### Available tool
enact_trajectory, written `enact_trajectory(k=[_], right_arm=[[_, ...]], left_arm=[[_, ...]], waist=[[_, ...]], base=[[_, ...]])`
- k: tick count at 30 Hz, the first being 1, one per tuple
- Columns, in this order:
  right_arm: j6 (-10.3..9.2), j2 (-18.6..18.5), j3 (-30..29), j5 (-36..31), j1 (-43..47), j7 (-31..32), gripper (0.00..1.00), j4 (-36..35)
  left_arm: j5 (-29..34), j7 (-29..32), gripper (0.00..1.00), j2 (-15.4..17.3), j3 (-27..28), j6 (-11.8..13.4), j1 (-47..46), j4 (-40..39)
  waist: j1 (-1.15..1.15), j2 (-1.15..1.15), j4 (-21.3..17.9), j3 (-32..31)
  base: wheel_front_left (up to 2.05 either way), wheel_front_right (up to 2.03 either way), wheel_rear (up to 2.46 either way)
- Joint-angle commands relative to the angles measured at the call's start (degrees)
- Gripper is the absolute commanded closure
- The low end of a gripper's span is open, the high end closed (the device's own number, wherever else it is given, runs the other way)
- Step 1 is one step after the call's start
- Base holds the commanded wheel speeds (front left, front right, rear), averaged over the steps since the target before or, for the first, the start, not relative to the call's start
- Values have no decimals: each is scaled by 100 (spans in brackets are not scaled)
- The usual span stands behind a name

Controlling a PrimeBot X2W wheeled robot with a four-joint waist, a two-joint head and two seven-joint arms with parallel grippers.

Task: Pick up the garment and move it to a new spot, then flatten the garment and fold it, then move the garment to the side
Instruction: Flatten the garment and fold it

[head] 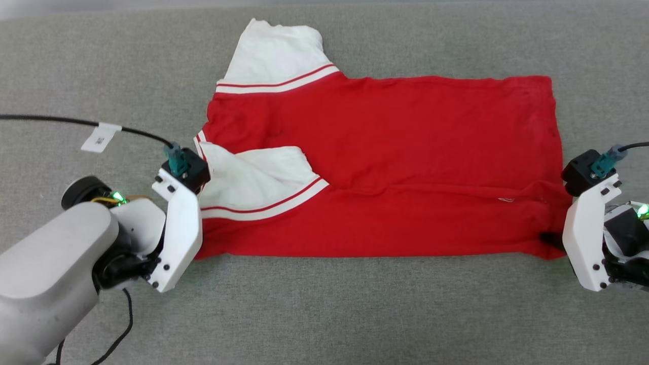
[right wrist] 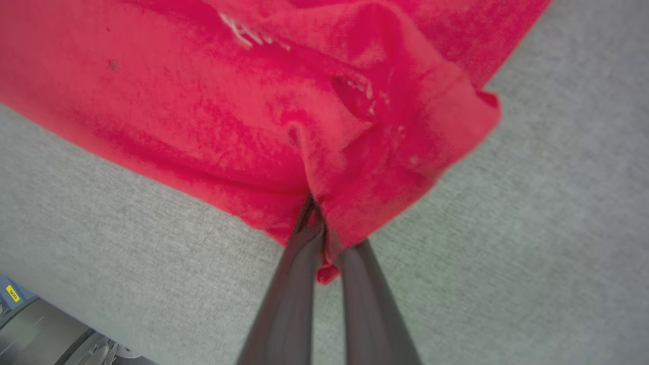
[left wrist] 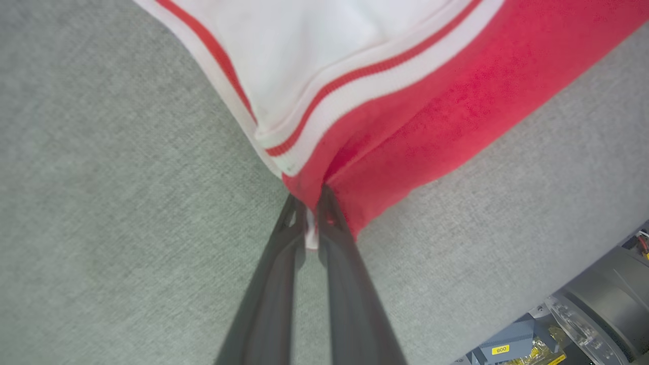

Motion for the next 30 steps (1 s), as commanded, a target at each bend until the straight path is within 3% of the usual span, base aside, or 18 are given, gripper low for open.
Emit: enact_trajectory(k=[1, 7, 15, 18, 23, 24, 25, 30], right_arm=[[-3, -37, 112, 59, 13, -79, 100, 16], [-4, -520, 290, 186, 115, -401, 100, -440], [-6, -1234, 325, 483, 731, -510, 100, -1069], [-6, -1275, 321, 534, 1037, -489, 100, -1027], [-6, -993, 292, 483, 1377, -563, 100, -698], [-6, -922, 242, 465, 1403, -628, 66, -619], [-6, -856, 182, 417, 1412, -709, 0, -535], [-4, -686, -104, 134, 1406, -1170, 0, -485]], left_arm=[[-46, -42, 100, 24, -50, -3, 168, 41], [-239, -155, 100, 305, -27, -1, 452, -144], [-498, -229, 100, 750, -168, 206, 1172, -916], [-543, -189, 100, 847, -278, 351, 1421, -1169], [-522, -254, 100, 790, -355, 541, 1616, -1219], [-444, -318, 19, 763, -360, 541, 1608, -1201], [-418, -394, 0, 736, -338, 567, 1602, -1179], [-377, -630, 0, 768, -107, 602, 1346, -1192]], waist=[[0, 0, -45, -145], [0, 0, -120, -561], [0, 0, -155, -872], [0, 0, -158, -882], [0, 0, -148, -838], [0, 0, -144, -831], [0, 0, -142, -829], [0, 0, -121, -904]], base=[[0, 0, 0], [0, 0, 0], [0, 0, 0], [0, 0, 0], [0, 0, 0], [0, 0, 0], [0, 0, 0], [0, 0, 0]])
